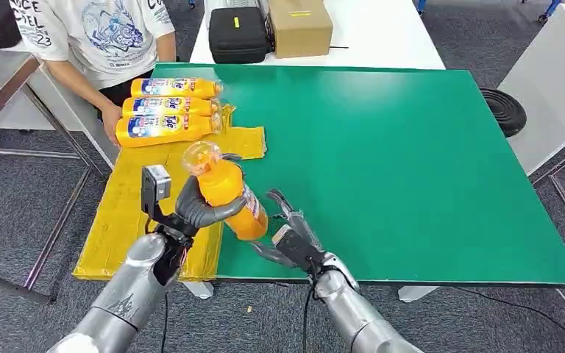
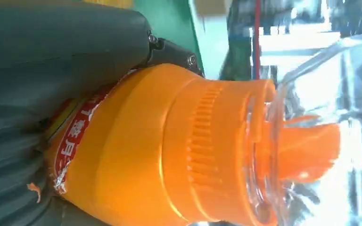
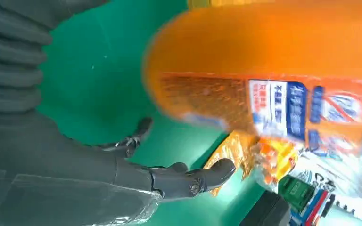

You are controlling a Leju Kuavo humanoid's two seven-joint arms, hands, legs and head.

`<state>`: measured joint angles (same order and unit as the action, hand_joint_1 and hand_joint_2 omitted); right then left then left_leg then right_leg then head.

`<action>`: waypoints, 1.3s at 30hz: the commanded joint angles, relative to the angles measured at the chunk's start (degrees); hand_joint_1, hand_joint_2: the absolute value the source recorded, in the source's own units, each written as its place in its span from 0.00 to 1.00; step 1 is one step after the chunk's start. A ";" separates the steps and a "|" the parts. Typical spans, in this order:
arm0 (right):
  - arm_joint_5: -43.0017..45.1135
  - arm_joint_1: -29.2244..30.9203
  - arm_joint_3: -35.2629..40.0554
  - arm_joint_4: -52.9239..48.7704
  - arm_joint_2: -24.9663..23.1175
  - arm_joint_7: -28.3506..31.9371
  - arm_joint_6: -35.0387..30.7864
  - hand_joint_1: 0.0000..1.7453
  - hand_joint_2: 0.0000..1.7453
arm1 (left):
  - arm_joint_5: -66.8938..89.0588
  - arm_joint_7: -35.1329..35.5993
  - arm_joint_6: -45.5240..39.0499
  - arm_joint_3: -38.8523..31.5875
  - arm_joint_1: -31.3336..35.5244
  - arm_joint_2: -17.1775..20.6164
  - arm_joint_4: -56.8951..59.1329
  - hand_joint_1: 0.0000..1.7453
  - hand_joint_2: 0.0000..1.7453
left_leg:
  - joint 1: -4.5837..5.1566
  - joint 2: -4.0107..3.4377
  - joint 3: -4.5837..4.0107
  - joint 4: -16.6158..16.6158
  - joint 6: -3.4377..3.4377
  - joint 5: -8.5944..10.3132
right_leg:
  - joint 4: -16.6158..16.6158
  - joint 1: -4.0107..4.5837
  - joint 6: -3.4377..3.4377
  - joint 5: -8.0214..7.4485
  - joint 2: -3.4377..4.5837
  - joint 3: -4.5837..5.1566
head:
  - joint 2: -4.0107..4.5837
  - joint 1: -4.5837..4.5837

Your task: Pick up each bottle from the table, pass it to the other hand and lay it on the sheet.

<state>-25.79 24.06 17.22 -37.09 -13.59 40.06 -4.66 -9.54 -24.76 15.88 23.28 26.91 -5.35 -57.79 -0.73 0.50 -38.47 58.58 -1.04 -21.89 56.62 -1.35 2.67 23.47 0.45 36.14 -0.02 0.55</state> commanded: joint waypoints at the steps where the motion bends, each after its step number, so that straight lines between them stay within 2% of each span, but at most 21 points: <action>1: -1.45 -2.69 -3.15 -6.48 1.87 -0.66 -0.34 0.00 0.00 | 11.96 -1.15 -12.09 -2.58 7.31 3.45 5.85 1.00 1.00 | -0.04 0.02 0.32 0.01 0.03 -0.14 | -0.01 0.08 -0.17 0.15 -0.11 -0.36 | 0.00 0.00; 3: -1.74 -3.62 -3.41 -7.71 2.26 -0.99 -0.54 0.00 0.00 | 15.20 -1.33 -16.11 -3.70 8.56 4.72 5.73 1.00 1.00 | -0.04 0.05 0.14 -0.01 0.02 -0.05 | -0.03 0.06 -0.10 0.07 -0.10 -0.18 | 0.00 -0.02; 4: -1.93 -4.08 -3.64 -8.50 2.37 -1.19 -0.30 0.00 0.00 | 15.85 -1.06 -15.66 -4.70 8.86 4.76 5.67 1.00 1.00 | -0.06 0.02 0.38 0.02 0.02 -0.17 | -0.02 0.10 -0.18 0.18 -0.12 -0.42 | 0.00 0.00; 10: -2.34 -5.11 -4.51 -8.95 3.13 -1.70 0.34 0.00 0.00 | 23.28 -0.25 -19.93 -6.76 13.76 8.32 3.53 1.00 1.00 | -0.06 0.02 0.24 0.07 0.03 -0.13 | 0.05 0.09 -0.16 0.15 -0.09 -0.27 | 0.00 0.00; 11: -2.53 -5.31 -4.72 -8.92 3.31 -1.94 -0.29 0.00 0.00 | 29.91 1.77 -22.34 -3.98 16.68 10.64 4.14 1.00 1.00 | -0.05 -0.01 0.16 0.05 0.02 -0.09 | 0.02 0.08 -0.12 0.09 -0.06 -0.18 | 0.00 -0.02; 13: -2.54 -5.49 -4.88 -9.00 3.48 -1.94 -0.12 0.00 0.00 | 30.03 2.41 -21.33 -4.62 18.47 11.16 4.43 1.00 1.00 | -0.06 0.00 0.17 0.09 0.02 -0.11 | 0.06 0.09 -0.14 0.12 -0.07 -0.20 | 0.00 0.00; 15: -2.73 -6.12 -5.62 -9.72 3.54 -1.99 0.04 0.00 0.00 | 38.35 4.83 -21.56 -1.69 21.00 13.40 5.84 1.00 1.00 | -0.09 0.04 0.19 0.14 0.03 -0.13 | 0.11 0.12 -0.18 0.16 -0.12 -0.24 | 0.00 0.00; 16: -2.81 -6.19 -5.70 -9.81 3.52 -2.00 0.10 0.00 0.00 | 38.63 4.78 -21.29 -2.07 21.07 13.31 5.90 1.00 1.00 | -0.07 0.06 0.11 0.09 0.03 -0.06 | 0.07 0.09 -0.14 0.11 -0.13 -0.15 | 0.00 -0.02; 17: -2.86 -6.54 -6.17 -10.31 3.62 -1.97 -0.10 0.00 0.00 | 45.80 7.44 -18.40 2.67 22.57 15.75 7.33 1.00 1.00 | -0.07 0.03 0.09 0.06 0.03 -0.04 | 0.04 0.09 -0.12 0.07 -0.08 -0.12 | 0.00 0.00; 19: -2.73 -6.59 -6.52 -10.58 3.79 -1.95 -0.09 0.00 0.00 | 48.17 8.36 -17.02 4.05 22.73 16.60 8.30 1.00 1.00 | -0.05 0.00 0.18 0.04 0.03 -0.06 | 0.04 0.07 -0.13 0.10 -0.06 -0.19 | 0.00 0.00; 21: -1.26 -6.89 -8.50 -12.30 3.73 -1.39 0.01 0.00 0.00 | 55.67 9.45 -10.00 10.33 23.76 18.59 13.28 1.00 1.00 | -0.04 -0.03 0.33 0.03 0.03 -0.13 | 0.02 0.07 -0.17 0.15 -0.05 -0.34 | 0.00 -0.02; 23: -0.70 -7.07 -9.54 -13.60 3.91 -1.23 0.45 0.00 0.00 | 56.98 8.26 -9.39 11.68 23.70 18.77 16.94 1.00 1.00 | -0.01 0.02 0.38 -0.03 0.03 -0.10 | 0.00 0.03 -0.15 0.15 -0.09 -0.39 | 0.00 0.00; 27: 1.34 -8.80 -12.75 -18.95 3.92 -0.66 1.08 0.00 0.00 | 60.59 5.84 -4.96 18.46 23.68 21.76 24.04 1.00 1.00 | 0.01 -0.01 0.50 -0.08 0.03 -0.11 | -0.05 0.02 -0.17 0.16 -0.07 -0.49 | 0.00 0.00; 31: 1.93 -9.82 -14.13 -22.06 4.21 -0.96 1.55 0.00 0.00 | 59.28 3.44 -2.62 20.20 22.14 25.23 24.10 1.00 1.00 | 0.00 -0.18 0.36 -0.01 0.04 -0.13 | 0.02 0.03 -0.14 0.13 0.12 -0.27 | 0.00 -0.02; 35: 3.31 -10.26 -15.33 -22.76 4.51 -0.91 2.32 0.00 0.00 | 57.80 3.49 -2.43 20.17 19.91 26.40 23.16 1.00 1.00 | -0.04 -0.22 0.45 0.01 0.04 -0.18 | 0.01 0.07 -0.18 0.17 0.13 -0.37 | 0.00 -0.02; 36: 3.59 -10.28 -15.64 -22.64 4.46 -0.87 2.50 0.00 0.00 | 57.46 3.68 -2.98 20.32 18.75 26.81 22.31 1.00 1.00 | -0.04 -0.22 0.25 -0.02 0.03 -0.08 | 0.00 0.04 -0.11 0.08 0.11 -0.16 | 0.00 0.00; 38: 3.71 -10.04 -15.84 -21.96 4.39 -0.81 2.86 0.00 0.00 | 56.37 4.43 -4.33 20.36 16.42 27.12 21.17 1.00 1.00 | -0.05 -0.26 0.56 -0.02 0.03 -0.22 | -0.04 0.08 -0.18 0.21 0.11 -0.49 | 0.00 -0.02; 39: 3.75 -9.93 -15.65 -21.58 4.36 -0.68 3.01 0.00 0.00 | 56.15 4.60 -4.98 20.39 15.31 27.30 20.62 1.00 1.00 | -0.01 -0.27 0.38 -0.09 0.01 -0.10 | -0.06 0.02 -0.12 0.10 0.15 -0.29 | 0.00 0.00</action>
<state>-22.75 13.65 4.54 -58.43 -9.82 39.15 -2.78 48.66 -21.20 12.68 38.38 45.67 18.88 -38.73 -0.77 0.37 -38.48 58.57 -1.01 -21.87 56.64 -1.33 2.65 23.48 0.53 36.20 -0.02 0.55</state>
